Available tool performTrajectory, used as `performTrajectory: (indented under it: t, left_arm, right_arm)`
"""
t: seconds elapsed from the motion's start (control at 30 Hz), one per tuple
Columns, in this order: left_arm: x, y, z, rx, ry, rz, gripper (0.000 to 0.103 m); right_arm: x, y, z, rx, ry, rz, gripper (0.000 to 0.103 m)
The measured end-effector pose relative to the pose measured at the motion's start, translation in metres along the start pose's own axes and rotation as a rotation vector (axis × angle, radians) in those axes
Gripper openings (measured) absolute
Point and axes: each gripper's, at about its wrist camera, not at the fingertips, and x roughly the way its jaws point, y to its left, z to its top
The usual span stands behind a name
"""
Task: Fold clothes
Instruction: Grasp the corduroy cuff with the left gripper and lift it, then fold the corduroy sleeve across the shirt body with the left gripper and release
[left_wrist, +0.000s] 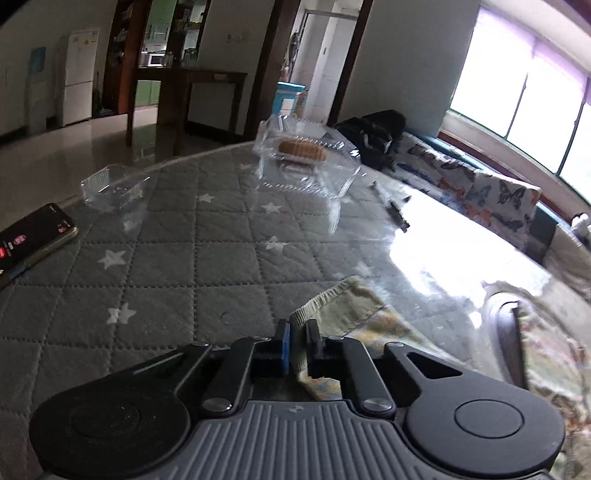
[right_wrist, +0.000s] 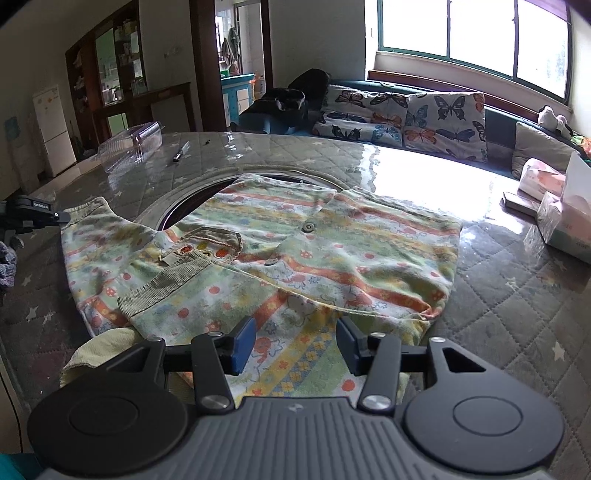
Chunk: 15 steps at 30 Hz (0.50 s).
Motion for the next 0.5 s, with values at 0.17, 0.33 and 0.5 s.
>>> performTrajectory:
  t: [0.17,0.33,0.5]
  left_arm:
    - [-0.036,-0.03,0.006,0.015,-0.02,-0.182,0.008]
    - [-0.072,-0.072,0.008,0.057,-0.021,-0.388,0.008]
    - [-0.103,-0.127,0.003,0.141,0.001,-0.593,0.007]
  right_arm:
    - [-0.004,-0.002,-0.001,0.013,-0.016,-0.003,0.049]
    - [-0.012,-0.006,-0.005,0.032,-0.043,-0.009,0.049]
    - [-0.02,-0.015,-0.011,0.065,-0.066,-0.022,0.049]
